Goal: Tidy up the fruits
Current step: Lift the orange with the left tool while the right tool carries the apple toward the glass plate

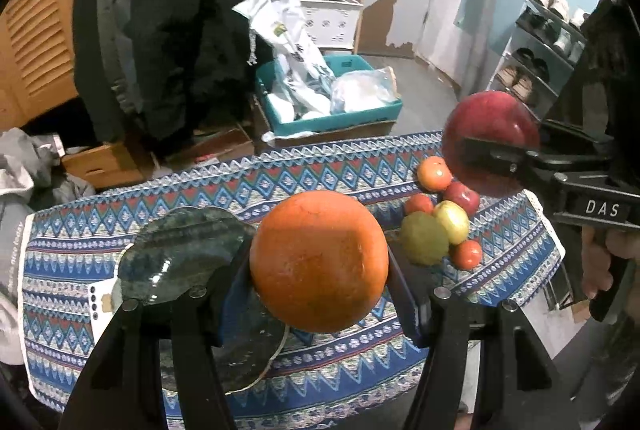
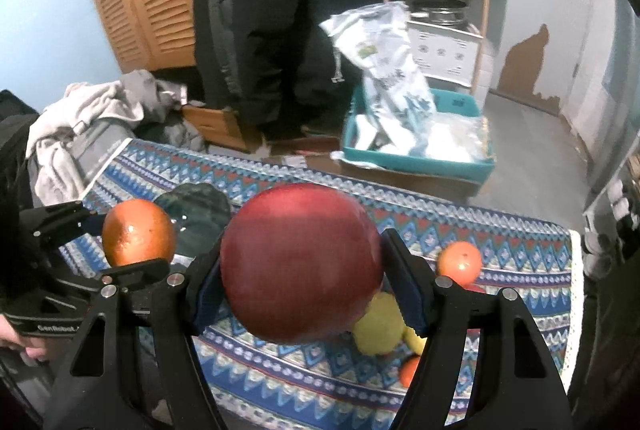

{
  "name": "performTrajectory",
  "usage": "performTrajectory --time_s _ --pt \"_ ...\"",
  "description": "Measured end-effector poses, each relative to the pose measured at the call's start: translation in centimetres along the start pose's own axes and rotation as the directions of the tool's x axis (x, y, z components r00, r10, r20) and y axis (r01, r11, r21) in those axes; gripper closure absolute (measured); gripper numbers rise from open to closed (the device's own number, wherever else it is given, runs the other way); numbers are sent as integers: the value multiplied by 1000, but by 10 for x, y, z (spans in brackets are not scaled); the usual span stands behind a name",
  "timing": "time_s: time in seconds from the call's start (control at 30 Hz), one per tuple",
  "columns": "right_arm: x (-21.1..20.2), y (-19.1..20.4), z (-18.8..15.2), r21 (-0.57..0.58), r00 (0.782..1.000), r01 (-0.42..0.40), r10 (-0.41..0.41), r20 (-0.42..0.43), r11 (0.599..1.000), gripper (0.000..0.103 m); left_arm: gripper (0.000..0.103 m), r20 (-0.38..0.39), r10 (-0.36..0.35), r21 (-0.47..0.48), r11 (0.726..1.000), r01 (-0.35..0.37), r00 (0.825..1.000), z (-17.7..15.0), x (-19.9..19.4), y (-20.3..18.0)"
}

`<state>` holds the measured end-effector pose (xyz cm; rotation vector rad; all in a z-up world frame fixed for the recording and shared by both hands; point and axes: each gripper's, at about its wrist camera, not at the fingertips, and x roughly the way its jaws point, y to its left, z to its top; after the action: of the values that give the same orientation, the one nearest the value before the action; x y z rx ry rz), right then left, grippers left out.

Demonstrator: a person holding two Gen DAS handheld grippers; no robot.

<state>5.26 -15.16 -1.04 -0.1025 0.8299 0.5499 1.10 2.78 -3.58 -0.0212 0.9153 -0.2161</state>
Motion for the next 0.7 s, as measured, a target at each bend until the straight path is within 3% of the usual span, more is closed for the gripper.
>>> performTrajectory --time_s 0.7 --pt "72 82 28 -58 989 -122 116 -90 991 32 39 -47 75 -141 987 -81 996 -23 1 78"
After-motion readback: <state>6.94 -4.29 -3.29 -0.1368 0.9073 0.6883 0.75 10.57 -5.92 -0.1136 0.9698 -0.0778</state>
